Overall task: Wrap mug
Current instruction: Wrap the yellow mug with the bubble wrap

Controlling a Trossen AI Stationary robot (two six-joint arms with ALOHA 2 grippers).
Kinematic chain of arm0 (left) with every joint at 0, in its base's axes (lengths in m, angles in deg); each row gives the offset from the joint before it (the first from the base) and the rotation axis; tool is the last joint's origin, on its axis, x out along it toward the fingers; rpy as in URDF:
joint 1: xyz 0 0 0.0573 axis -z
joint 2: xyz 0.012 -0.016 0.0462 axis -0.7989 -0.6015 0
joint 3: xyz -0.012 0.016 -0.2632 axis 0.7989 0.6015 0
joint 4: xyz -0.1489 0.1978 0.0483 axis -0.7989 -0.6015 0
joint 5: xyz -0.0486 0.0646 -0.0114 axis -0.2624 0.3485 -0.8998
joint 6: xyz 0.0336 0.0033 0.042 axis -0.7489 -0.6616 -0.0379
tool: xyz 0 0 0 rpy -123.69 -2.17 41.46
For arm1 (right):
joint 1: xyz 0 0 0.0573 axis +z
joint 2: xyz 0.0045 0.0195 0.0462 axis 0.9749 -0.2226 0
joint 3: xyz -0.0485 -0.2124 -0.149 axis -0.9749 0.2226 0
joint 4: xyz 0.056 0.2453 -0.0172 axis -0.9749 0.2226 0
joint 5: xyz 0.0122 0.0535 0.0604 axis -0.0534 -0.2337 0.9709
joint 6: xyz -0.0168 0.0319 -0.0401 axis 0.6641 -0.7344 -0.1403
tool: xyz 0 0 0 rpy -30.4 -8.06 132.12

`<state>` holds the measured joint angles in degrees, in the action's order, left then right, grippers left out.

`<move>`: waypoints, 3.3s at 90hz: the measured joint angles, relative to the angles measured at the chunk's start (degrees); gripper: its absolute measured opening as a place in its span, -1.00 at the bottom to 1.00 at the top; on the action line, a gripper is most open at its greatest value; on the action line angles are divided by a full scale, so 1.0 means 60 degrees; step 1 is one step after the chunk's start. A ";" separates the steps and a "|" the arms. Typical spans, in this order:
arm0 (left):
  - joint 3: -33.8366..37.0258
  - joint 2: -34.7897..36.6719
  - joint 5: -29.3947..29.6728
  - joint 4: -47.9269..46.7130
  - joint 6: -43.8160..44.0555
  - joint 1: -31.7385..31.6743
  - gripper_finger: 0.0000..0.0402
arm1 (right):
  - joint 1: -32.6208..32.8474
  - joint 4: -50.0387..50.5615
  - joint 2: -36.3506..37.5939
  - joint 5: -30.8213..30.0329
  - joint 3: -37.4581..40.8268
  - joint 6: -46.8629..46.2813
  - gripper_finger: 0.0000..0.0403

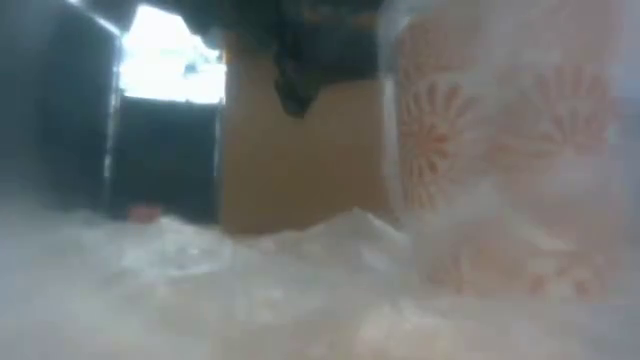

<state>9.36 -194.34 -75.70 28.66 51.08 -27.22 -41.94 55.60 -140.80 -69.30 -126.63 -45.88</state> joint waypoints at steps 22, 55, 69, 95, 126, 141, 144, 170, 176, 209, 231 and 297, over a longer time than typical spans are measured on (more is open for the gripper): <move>0.0004 0.0000 0.0000 0.0036 0.0000 0.0000 -0.19 | -0.0004 -0.0095 -0.0344 -0.0061 -0.0045 0.0010 -0.22; 0.0004 0.0000 0.0000 0.0036 0.0018 0.0000 -0.19 | -0.0019 0.0004 -0.0226 0.0045 -0.0013 0.0157 -0.22; 0.0004 0.0000 0.0000 0.0034 0.0018 0.0000 -0.19 | -0.0070 0.0022 -0.0226 0.0046 0.0000 0.0118 -0.22; 0.0004 0.0000 0.0000 0.0029 0.0015 0.0000 -0.19 | -0.0117 0.0023 -0.0164 0.0110 0.0012 0.0311 -0.22; 0.0007 0.0000 0.0000 0.0007 0.0015 0.0000 -0.19 | -0.0117 0.0412 0.0728 0.0579 0.0052 0.0352 -0.22; 0.0007 0.0000 -0.0002 -0.0004 0.0015 0.0000 -0.19 | -0.0106 0.0897 0.1052 0.0593 0.0048 0.0252 -0.22; 0.0007 0.0000 0.0000 -0.0007 0.0015 -0.0002 -0.19 | -0.0106 0.1105 0.1160 0.0603 0.0046 0.0163 -0.22; 0.0007 0.0000 0.0000 0.0007 0.0018 0.0000 -0.19 | -0.0101 0.2935 0.2222 0.0596 0.0028 -0.1839 -0.22; 0.0007 0.0000 0.0000 0.0004 0.0018 0.0000 -0.19 | -0.0098 0.3344 0.2126 0.0359 0.0028 -0.2454 -0.22; 0.0007 0.0000 0.0000 0.0033 0.0015 0.0000 -0.19 | -0.0275 0.2713 0.0813 0.0259 0.0007 -0.3013 -0.22; 0.0007 0.0000 0.0025 0.0030 0.0015 -0.0010 -0.19 | -0.0379 0.2799 0.0561 0.0268 0.0024 -0.3007 -0.22; 0.0007 0.0041 0.0025 -0.0091 0.0012 -0.0011 -0.19 | -0.0372 0.3001 0.1194 0.1071 0.0024 -0.2562 -0.22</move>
<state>9.41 -194.09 -75.55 28.12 51.16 -27.29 -44.17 73.61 -133.63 -62.87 -126.48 -61.25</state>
